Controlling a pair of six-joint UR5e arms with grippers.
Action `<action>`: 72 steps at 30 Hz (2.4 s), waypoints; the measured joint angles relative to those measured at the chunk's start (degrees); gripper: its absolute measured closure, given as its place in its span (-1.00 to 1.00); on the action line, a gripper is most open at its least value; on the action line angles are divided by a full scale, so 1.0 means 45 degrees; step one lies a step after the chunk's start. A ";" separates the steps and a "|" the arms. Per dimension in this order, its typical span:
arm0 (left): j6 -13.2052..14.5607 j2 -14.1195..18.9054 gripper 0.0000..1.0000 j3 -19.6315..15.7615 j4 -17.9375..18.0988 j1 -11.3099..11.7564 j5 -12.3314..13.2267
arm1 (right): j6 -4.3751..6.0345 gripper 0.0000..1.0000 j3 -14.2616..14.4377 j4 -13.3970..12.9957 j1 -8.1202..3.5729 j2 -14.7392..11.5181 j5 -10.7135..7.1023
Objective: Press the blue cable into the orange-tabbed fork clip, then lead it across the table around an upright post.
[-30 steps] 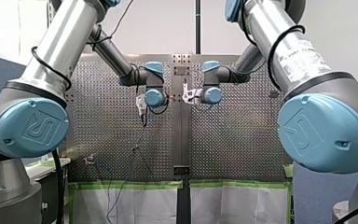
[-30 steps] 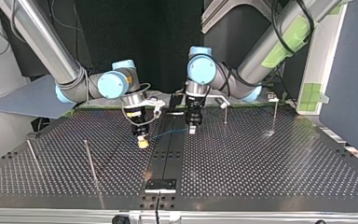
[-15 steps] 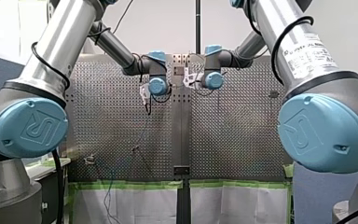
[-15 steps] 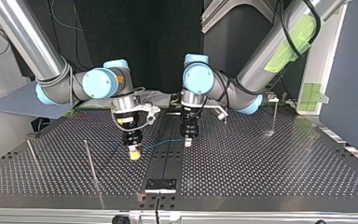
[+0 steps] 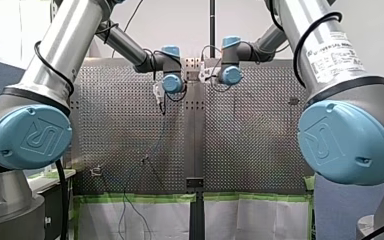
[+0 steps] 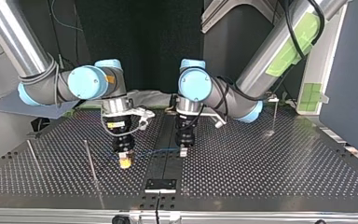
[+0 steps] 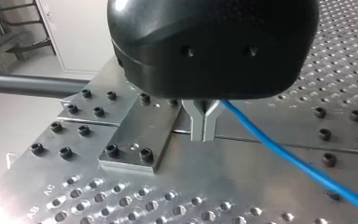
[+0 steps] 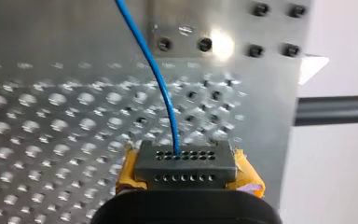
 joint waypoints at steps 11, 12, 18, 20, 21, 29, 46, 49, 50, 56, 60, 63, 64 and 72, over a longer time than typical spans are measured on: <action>-0.0001 0.0003 1.00 0.0763 -0.0675 -0.0213 0.0077 | 0.0020 1.00 -0.0141 0.0289 -0.0219 -0.0418 0.0117; -0.0005 0.0003 1.00 0.0852 -0.0732 -0.0232 0.0081 | 0.0020 1.00 -0.0145 0.0326 -0.0258 -0.0443 0.0141; -0.0025 0.0003 1.00 0.1524 -0.1120 -0.0340 0.0134 | 0.0022 1.00 -0.0149 0.0528 -0.0480 -0.0531 0.0281; -0.0059 -0.0001 1.00 0.1789 -0.1205 -0.0366 0.0176 | 0.0022 1.00 -0.0148 0.0578 -0.0559 -0.0568 0.0314; -0.0075 -0.0003 1.00 0.1902 -0.1229 -0.0377 0.0189 | 0.0022 1.00 -0.0149 0.0600 -0.0615 -0.0610 0.0327; -0.0221 -0.0014 1.00 0.2610 -0.1426 -0.0493 0.0400 | 0.0106 1.00 -0.0211 0.0716 -0.0983 -0.1041 0.0363; -0.0910 -0.0026 1.00 0.2842 -0.1456 -0.0665 0.1103 | 0.0118 1.00 -0.0277 0.1758 -0.1890 -0.1493 0.0645; -0.1116 -0.0062 1.00 0.2943 -0.1471 -0.0692 0.1249 | 0.0101 1.00 -0.0272 0.1860 -0.2063 -0.1493 0.0669; -0.1182 -0.0094 1.00 0.2998 -0.1501 -0.0715 0.1284 | 0.0095 1.00 -0.0269 0.1881 -0.2118 -0.1491 0.0671; -0.1513 -0.0438 1.00 0.3528 -0.1857 -0.0979 0.1441 | 0.0057 1.00 -0.0263 0.2022 -0.2480 -0.1493 0.0674; -0.1812 -0.0572 1.00 0.3940 -0.1940 -0.1119 0.1595 | 0.0045 1.00 -0.0262 0.2097 -0.2734 -0.1492 0.0670; -0.1918 -0.0735 1.00 0.4198 -0.1990 -0.1212 0.1678 | 0.0036 1.00 -0.0246 0.2161 -0.2883 -0.1489 0.0664; -0.1945 -0.0821 1.00 0.4300 -0.2024 -0.1266 0.1694 | 0.0033 1.00 -0.0245 0.2187 -0.2931 -0.1489 0.0663; -0.2027 -0.1560 1.00 0.5052 -0.2448 -0.1733 0.1724 | -0.0027 1.00 -0.0138 0.2327 -0.3330 -0.1485 0.0659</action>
